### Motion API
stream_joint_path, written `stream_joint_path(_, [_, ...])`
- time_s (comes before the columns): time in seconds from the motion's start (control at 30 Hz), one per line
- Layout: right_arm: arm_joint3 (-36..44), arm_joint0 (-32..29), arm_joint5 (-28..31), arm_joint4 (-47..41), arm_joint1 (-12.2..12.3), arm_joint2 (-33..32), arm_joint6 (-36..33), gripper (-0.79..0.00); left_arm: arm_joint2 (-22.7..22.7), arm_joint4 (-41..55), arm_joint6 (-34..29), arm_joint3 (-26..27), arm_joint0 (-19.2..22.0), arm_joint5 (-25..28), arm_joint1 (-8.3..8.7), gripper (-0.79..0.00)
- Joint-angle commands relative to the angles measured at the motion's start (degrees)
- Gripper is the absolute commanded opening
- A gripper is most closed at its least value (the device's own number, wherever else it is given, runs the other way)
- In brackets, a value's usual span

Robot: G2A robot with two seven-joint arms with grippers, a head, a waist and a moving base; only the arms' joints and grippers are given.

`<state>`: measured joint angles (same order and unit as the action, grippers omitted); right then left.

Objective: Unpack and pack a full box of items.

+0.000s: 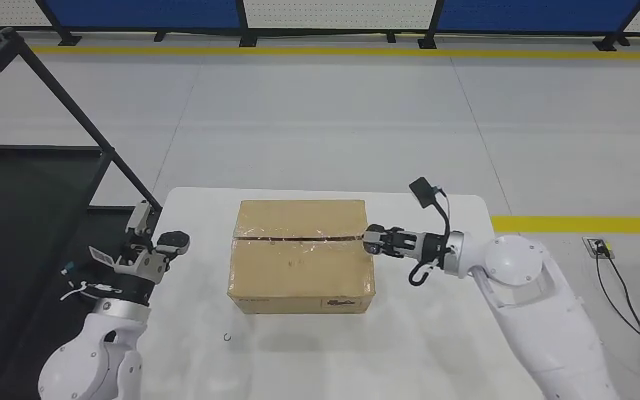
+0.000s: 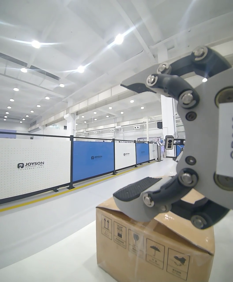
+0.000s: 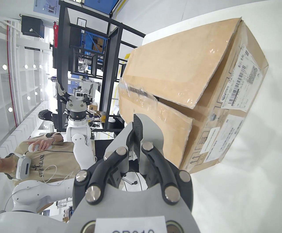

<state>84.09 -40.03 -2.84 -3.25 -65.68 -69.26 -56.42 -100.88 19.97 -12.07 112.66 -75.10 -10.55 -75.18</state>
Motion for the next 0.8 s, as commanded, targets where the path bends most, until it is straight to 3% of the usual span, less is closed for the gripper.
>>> stream_joint_path(0.0, [-0.04, 0.0, 0.04, -0.09, -0.01, -0.02, 0.07, -0.785, 0.88, 0.11, -0.77, 0.04, 0.75, -0.15, 0.06, 0.0])
stream_joint_path(0.13, [-0.04, 0.0, 0.04, -0.09, -0.01, -0.02, 0.07, -0.785, 3.11, 0.28, -3.88, -0.8, 3.51, -1.83, 0.29, 0.0])
stream_joint_path(0.23, [-0.04, 0.0, 0.04, -0.09, -0.01, -0.02, 0.07, -0.785, 4.4, 1.59, -10.0, -2.53, 6.27, -6.59, 0.73, 0.0])
stream_joint_path(0.33, [-0.04, 0.0, 0.04, -0.09, -0.01, -0.02, 0.07, -0.785, 4.1, 0.07, -10.36, -2.7, 7.04, -8.01, 0.96, 0.0])
stream_joint_path(0.37, [-0.04, 0.0, 0.04, -0.09, -0.01, -0.02, 0.07, -0.785, 4.1, 0.07, -10.36, -2.7, 7.04, -8.01, 0.96, -0.212])
stream_joint_path(0.4, [-0.04, 0.0, 0.04, -0.09, -0.01, -0.02, 0.07, -0.785, 4.1, 0.07, -10.36, -2.7, 7.04, -8.01, 0.96, -0.659])
stream_joint_path(0.43, [-0.04, 0.0, 0.04, -0.09, -0.01, -0.02, 0.07, -0.785, 4.1, 0.07, -10.36, -2.7, 7.04, -8.01, 0.96, -0.785])
stream_joint_path(0.57, [-0.04, 0.0, 0.04, -0.09, -0.01, -0.02, 0.07, -0.785, 4.55, 1.72, -10.05, -3.57, 6.89, -8.77, 0.94, -0.785])
stream_joint_path(0.77, [-0.04, 0.0, 0.04, -0.09, -0.01, -0.02, 0.07, -0.785, 6.87, 3.49, -11.82, -9.08, 12.56, -14.22, 1.28, -0.785])
